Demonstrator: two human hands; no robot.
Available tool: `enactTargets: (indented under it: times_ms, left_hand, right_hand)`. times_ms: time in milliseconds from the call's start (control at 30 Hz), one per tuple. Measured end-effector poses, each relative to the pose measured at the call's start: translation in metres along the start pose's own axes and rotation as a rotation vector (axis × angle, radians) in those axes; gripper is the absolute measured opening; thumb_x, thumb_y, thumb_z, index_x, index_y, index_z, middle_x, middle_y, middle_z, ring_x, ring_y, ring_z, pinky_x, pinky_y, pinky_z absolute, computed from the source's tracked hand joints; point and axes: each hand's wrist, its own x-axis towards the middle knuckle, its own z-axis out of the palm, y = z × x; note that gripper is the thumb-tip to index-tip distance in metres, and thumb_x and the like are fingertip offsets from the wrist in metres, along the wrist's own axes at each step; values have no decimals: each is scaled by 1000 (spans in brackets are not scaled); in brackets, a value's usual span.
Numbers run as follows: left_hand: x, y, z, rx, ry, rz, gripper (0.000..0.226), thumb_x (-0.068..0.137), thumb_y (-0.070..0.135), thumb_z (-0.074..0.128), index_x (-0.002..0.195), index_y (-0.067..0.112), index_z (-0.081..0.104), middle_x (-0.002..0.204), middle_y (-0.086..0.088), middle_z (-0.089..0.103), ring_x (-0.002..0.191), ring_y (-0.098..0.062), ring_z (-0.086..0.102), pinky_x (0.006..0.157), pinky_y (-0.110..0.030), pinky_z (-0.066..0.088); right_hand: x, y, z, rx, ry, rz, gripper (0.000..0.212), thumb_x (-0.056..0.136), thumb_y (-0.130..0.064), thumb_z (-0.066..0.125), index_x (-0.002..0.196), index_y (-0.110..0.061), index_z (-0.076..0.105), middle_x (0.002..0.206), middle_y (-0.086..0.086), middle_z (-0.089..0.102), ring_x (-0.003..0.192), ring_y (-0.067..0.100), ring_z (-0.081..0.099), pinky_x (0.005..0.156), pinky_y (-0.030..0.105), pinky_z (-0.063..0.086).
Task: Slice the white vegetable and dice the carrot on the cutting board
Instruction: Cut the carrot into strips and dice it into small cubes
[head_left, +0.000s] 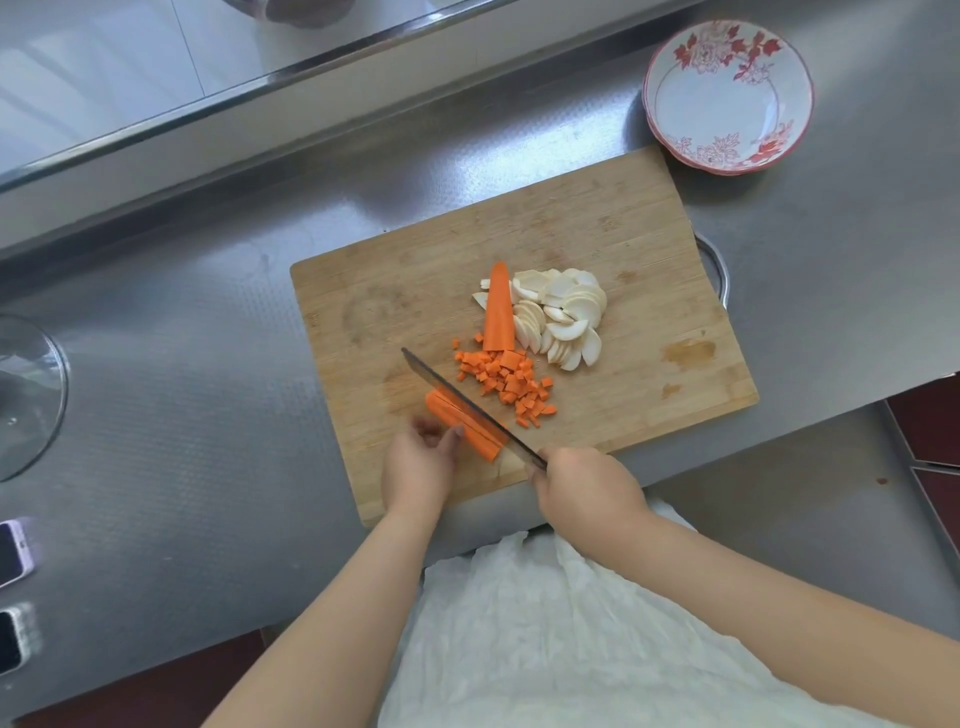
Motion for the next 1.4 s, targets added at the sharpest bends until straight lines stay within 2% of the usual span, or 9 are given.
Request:
enactTargets:
  times_ms: [67,167,267,400,567,767,1000,1333,1400]
  left_hand:
    - [-5,5,1,113,73,86,37,84,43,68,107,25,45,87,5,60,82,-18,60,71,-40,52]
    - [-4,11,6,130,104,105,52,84,37,69,125,26,39,122,0,53,113,-24,51,91,-43,46]
    - [-2,15,9,43,86,45,54,84,23,68,129,24,39,134,-2,42,123,-26,43,102,-44,37]
    - [-5,14,12,25,101,46,55,82,19,67,128,28,39,133,0,41,123,-25,42,103,-46,36]
    - [-2,18,14,-25,101,-5,56,80,20,71,126,28,40,135,0,40,127,-25,38,108,-45,31]
    - [0,17,15,-22,91,-26,59,78,19,72,125,30,37,137,-1,38,128,-26,36,109,-46,30]
    - [2,30,20,18,214,-77,39,83,30,63,117,23,43,131,-3,41,128,-26,35,105,-42,27]
    - [23,28,1,205,245,29,7,86,32,53,87,25,54,99,7,56,97,-18,53,98,-42,34]
    - [25,29,-2,222,251,23,9,86,32,52,78,27,51,90,7,59,89,-19,54,95,-41,37]
  right_hand:
    - [0,2,-2,32,20,24,30,102,-33,36,103,-15,61,86,6,66,78,25,61,58,30,41]
    - [0,5,-3,48,23,40,32,102,-36,36,99,-15,60,77,3,62,72,23,57,57,30,42]
    - [-1,6,-1,51,9,39,30,102,-37,37,91,-16,56,70,0,54,71,22,55,56,30,40]
    - [-3,7,0,66,-17,33,27,102,-37,37,84,-19,47,64,-4,46,70,21,54,56,29,38]
    - [-3,8,-4,97,-7,39,31,101,-36,38,94,-15,59,65,-3,52,68,21,55,54,28,36]
    - [-3,11,-7,118,-17,43,29,101,-36,39,87,-17,56,64,-5,51,66,20,54,51,29,34]
    - [-4,12,-8,97,-24,7,27,101,-36,39,89,-19,55,62,-6,48,65,19,52,48,28,33]
    - [-4,21,-7,128,-14,27,25,100,-36,40,81,-23,49,63,-6,50,66,19,53,49,29,33]
    - [-3,22,-7,124,-18,22,26,100,-36,40,81,-22,48,63,-6,50,66,19,53,49,29,34]
